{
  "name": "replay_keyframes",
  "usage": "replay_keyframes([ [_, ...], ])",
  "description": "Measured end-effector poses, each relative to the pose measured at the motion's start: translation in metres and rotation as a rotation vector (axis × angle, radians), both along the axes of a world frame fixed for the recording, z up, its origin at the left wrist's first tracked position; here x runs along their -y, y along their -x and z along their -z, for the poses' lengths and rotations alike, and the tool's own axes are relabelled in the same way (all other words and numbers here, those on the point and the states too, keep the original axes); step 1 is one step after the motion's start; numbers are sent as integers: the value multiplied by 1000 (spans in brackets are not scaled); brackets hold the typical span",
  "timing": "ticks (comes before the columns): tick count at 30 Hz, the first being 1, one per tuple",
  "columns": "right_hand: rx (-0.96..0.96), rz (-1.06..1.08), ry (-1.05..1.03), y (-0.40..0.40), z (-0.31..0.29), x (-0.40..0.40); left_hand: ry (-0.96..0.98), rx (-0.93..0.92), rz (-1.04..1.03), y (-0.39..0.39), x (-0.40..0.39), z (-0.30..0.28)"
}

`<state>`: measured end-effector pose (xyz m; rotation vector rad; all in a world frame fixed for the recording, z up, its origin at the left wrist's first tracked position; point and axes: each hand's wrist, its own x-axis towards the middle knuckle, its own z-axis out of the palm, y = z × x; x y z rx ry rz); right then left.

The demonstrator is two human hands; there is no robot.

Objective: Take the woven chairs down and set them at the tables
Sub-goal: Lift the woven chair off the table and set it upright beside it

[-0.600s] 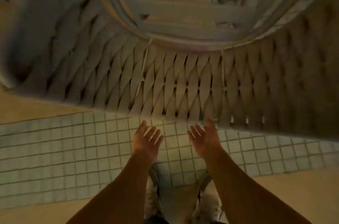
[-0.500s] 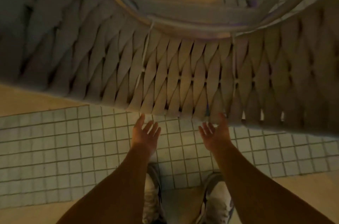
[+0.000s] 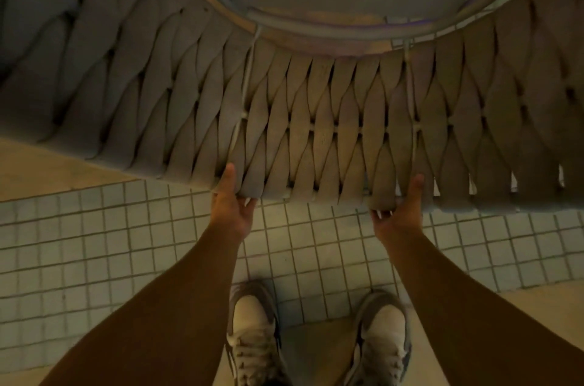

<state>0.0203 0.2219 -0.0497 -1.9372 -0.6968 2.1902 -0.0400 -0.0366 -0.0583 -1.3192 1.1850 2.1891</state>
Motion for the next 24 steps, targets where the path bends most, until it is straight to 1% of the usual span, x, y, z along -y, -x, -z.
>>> replay_keyframes([
  [3,34,-22,-22,-18,-44,-5,24,27,32,-24,-1,-46],
  [6,104,-35,-65,-41,-106,-3,65,77,34,-50,-1,-108],
  [12,240,21,-103,-97,-259,4,124,215,26,-112,6,-266],
  [16,398,-26,-199,-126,-346,-1,211,349,22,-144,0,-357],
  [20,517,-80,-275,-145,-414,-10,284,427,31,-164,-9,-436],
  [22,567,-96,-320,-142,-437,-13,323,420,29,-167,-15,-462],
  [24,583,-102,-323,-132,-453,-17,347,384,29,-163,-19,-481],
])
